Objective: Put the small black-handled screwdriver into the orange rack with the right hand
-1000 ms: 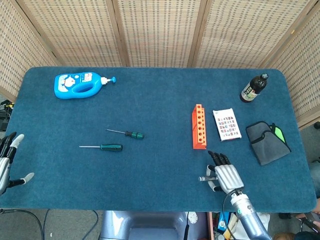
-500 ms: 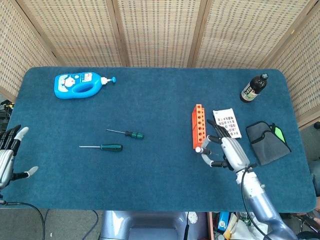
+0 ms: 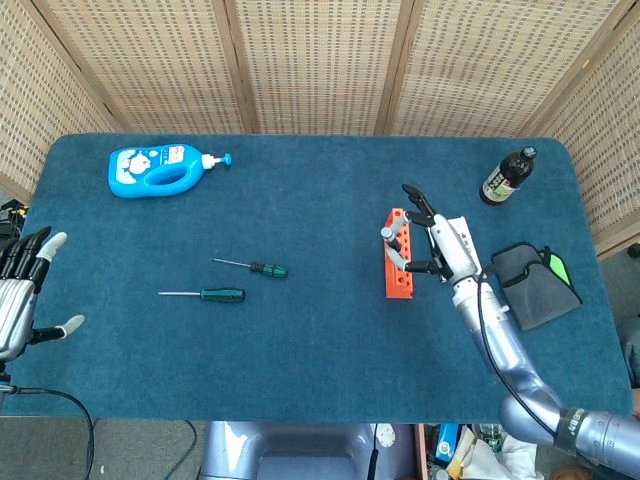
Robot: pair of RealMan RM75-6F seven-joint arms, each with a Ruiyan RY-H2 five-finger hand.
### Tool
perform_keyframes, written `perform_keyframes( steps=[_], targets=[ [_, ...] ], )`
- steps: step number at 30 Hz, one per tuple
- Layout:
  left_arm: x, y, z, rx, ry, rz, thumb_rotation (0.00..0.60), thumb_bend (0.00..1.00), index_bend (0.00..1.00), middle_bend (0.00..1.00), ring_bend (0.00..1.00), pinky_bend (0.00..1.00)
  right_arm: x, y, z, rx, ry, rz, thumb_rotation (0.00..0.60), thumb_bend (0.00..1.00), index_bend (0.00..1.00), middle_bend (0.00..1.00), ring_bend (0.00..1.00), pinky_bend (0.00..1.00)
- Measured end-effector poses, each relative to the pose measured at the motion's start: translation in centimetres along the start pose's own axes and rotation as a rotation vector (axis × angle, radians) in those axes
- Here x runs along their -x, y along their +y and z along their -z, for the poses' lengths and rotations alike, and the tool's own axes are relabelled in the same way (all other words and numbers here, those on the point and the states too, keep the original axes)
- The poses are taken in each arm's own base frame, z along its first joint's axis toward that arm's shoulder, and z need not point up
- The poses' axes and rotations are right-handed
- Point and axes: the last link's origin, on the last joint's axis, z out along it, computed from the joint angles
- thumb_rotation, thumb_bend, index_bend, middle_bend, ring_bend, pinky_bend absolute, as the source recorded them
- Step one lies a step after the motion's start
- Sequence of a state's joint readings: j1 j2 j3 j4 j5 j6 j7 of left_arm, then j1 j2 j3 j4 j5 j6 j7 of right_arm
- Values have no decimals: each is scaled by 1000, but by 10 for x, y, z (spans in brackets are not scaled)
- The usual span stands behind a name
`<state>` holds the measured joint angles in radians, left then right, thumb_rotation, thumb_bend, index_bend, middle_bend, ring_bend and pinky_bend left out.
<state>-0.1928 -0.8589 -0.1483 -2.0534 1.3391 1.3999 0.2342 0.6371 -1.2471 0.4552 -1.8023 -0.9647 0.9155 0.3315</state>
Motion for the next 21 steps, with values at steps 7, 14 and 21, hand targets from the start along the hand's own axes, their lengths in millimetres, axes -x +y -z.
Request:
perform_keyframes(
  steps=[7,14,21],
  targets=[
    [5,-3,0,-19,-7,-5,600,0,0,0,0,0,0,14,-19,13,6,-46,600,391,632,0,0,0],
    [11,-11,2,-41,-11,6,600,0,0,0,0,0,-5,26,-21,27,2,-75,600,395,643,0,0,0],
    [16,-17,1,-62,-22,9,600,0,0,0,0,0,-7,34,-18,42,1,-108,600,395,643,0,0,0]
  ],
)
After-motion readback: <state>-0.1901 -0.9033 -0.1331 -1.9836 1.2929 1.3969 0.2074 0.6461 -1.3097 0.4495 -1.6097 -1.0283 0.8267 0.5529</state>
